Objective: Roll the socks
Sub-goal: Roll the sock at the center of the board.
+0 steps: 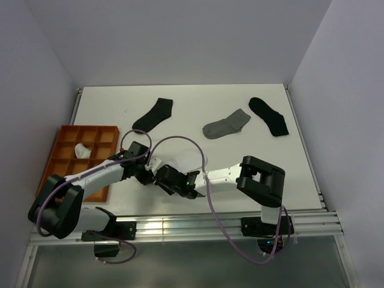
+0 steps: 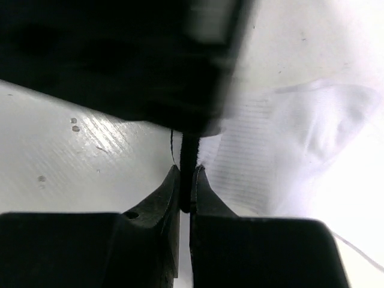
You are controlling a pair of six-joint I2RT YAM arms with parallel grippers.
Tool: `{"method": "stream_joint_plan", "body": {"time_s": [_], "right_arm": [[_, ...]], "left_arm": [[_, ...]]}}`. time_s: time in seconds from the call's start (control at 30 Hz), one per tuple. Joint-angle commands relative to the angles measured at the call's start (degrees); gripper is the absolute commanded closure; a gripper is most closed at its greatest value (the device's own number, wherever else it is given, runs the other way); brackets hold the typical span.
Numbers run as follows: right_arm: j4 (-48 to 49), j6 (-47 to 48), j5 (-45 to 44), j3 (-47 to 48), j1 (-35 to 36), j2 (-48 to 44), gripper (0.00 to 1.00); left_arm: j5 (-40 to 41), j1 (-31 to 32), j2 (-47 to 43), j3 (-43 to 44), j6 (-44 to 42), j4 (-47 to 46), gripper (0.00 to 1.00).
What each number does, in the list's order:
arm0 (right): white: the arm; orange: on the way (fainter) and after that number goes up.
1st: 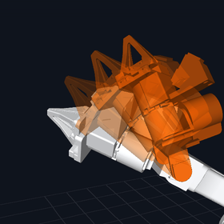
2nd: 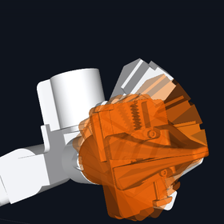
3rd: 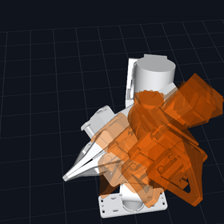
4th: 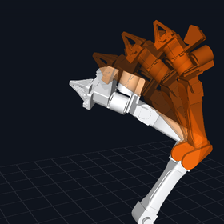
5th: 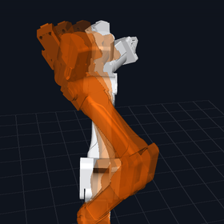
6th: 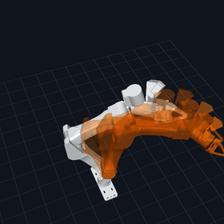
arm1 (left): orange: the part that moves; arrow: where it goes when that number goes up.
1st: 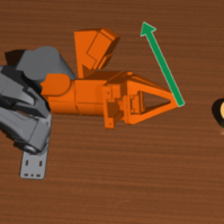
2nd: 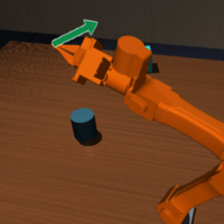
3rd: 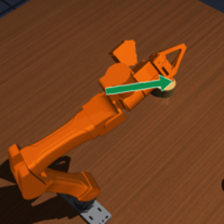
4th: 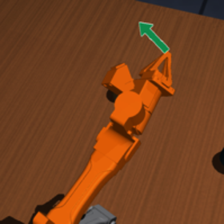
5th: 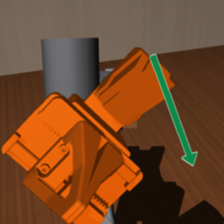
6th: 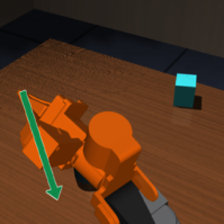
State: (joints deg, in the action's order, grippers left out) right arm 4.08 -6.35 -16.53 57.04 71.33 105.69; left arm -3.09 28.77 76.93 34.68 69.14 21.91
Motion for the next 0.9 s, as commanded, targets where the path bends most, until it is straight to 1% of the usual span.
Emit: {"method": "stream_joint_plan", "body": {"time_s": [0.0, 0.03, 0.07, 0.13, 0.17, 0.2, 0.23, 0.27, 0.37, 0.4, 0.47, 0.5, 0.53, 0.57, 0.63, 0.7, 0.87], "right_arm": [[-4.96, -5.42, 15.55, -0.78, -3.64, -1.53, 1.00], [-4.87, -6.04, 16.26, -1.13, -4.52, -1.89, 1.00], [-4.78, -7.09, 21.32, -1.66, -6.71, -2.15, 1.00], [-4.25, -8.32, 26.26, -2.45, -9.18, -2.68, 1.00], [-4.25, -9.63, 31.60, -2.89, -11.63, -2.68, 1.00], [-2.42, -10.17, 34.87, -2.98, -12.78, -2.07, 1.00], [-2.15, -10.87, 37.77, -3.07, -13.93, -1.63, 1.00], [-1.97, -12.27, 42.50, -2.81, -15.94, -1.10, 1.00], [0.05, -15.79, 47.63, -3.51, -18.24, 0.48, 1.00], [1.71, -16.93, 50.61, -3.77, -19.81, 1.00, 1.00], [4.00, -21.23, 53.79, -5.35, -21.66, 1.53, 1.00], [7.40, -22.90, 57.28, -6.05, -23.67, 1.89, 1.00], [9.44, -26.92, 58.88, -7.80, -24.74, 2.15, 1.00], [13.37, -28.87, 60.20, -8.60, -25.71, 2.76, 1.00], [16.04, -34.05, 62.84, -10.36, -27.99, 3.38, 1.00], [19.19, -36.53, 63.73, -11.33, -28.88, 4.17, 1.00], [21.94, -41.02, 63.99, -13.35, -29.93, 5.23, 1.00]], "left_arm": [[2.47, -0.47, -5.55, -2.15, 3.36, -2.04, 0.56], [2.83, -0.47, -6.78, -2.50, 3.71, -2.40, 0.49], [2.83, -0.47, -8.01, -3.12, 4.15, -2.66, 0.47], [2.83, -0.47, -11.61, -4.00, 5.30, -3.80, 0.42], [2.83, -0.47, -13.01, -5.31, 6.08, -4.42, 0.41], [4.92, -0.47, -15.38, -6.02, 6.44, -5.90, 0.39], [4.85, -0.47, -16.53, -6.89, 6.70, -6.70, 0.38], [4.94, -0.47, -18.55, -8.56, 7.14, -7.40, 0.38], [3.97, -0.39, -21.45, -11.90, 7.14, -11.27, 0.36], [3.80, -0.21, -21.90, -12.70, 7.14, -12.93, 0.36], [3.62, 0.14, -22.78, -14.72, 6.97, -14.96, 0.37], [3.62, 0.66, -22.87, -15.33, 6.97, -15.66, 0.37], [3.62, 1.10, -22.96, -16.12, 6.97, -17.15, 0.37], [3.62, 1.46, -22.79, -16.39, 6.97, -17.51, 0.38], [3.62, 2.95, -22.00, -16.57, 6.88, -18.56, 0.39], [3.71, 4.00, -20.42, -16.48, 6.88, -19.18, 0.41], [3.53, 6.29, -16.29, -15.69, 7.06, -21.21, 0.44]]}}
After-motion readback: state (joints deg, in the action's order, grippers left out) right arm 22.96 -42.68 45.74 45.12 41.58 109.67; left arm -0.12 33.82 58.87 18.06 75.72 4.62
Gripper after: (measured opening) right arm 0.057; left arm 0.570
